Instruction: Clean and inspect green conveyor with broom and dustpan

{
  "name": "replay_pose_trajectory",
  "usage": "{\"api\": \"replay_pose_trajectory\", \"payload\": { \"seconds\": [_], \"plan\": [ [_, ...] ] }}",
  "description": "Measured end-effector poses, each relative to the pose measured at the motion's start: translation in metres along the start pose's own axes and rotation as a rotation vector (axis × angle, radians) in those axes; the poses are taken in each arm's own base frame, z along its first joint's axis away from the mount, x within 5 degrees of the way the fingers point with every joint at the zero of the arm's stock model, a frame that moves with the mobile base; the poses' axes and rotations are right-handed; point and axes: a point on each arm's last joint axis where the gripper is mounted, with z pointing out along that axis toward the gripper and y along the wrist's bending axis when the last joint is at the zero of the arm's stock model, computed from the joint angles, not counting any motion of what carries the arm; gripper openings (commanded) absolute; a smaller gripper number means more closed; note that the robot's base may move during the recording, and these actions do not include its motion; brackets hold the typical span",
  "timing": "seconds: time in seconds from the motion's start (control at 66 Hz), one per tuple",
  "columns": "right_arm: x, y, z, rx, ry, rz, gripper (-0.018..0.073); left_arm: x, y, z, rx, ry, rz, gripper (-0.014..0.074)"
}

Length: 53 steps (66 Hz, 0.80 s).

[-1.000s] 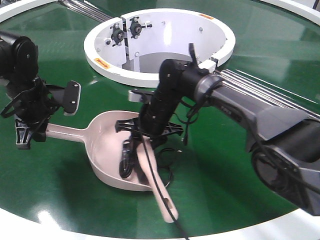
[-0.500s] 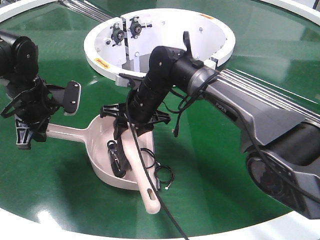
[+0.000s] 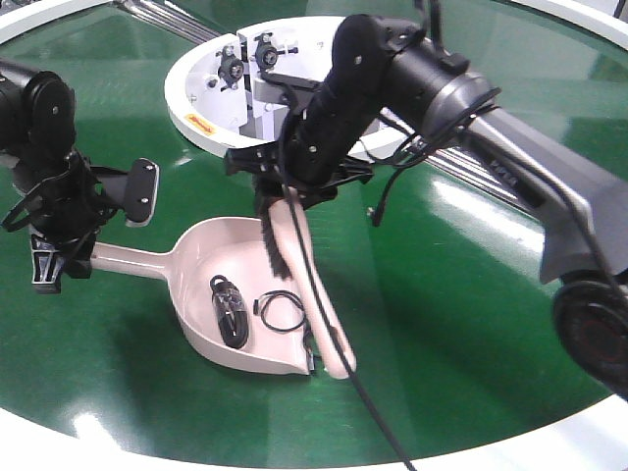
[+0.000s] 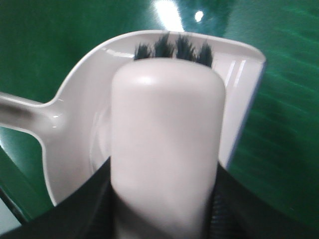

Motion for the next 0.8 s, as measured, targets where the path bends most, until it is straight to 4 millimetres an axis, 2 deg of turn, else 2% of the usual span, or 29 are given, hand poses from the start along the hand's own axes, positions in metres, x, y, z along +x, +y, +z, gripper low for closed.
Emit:
{"api": "replay_pose_trajectory", "payload": {
  "seconds": [0.121,0.44,0.637,0.803],
  "plan": [
    [0.011,-0.019,-0.005,0.04,0.039,0.039,-0.0001,0.0,0.0,0.0,0.0,0.0,0.0,-0.0006],
    [0.052,-0.073,0.003,0.186,0.193,0.119,-0.0001,0.0,0.0,0.0,0.0,0.0,0.0,-0.0006],
    [0.071,-0.086,0.019,0.208,0.279,0.152,-0.0001,0.0,0.0,0.0,0.0,0.0,0.0,-0.0006],
    [0.076,-0.09,0.032,0.198,0.315,0.171,-0.0001,0.0,0.0,0.0,0.0,0.0,0.0,-0.0006]
  ]
}}
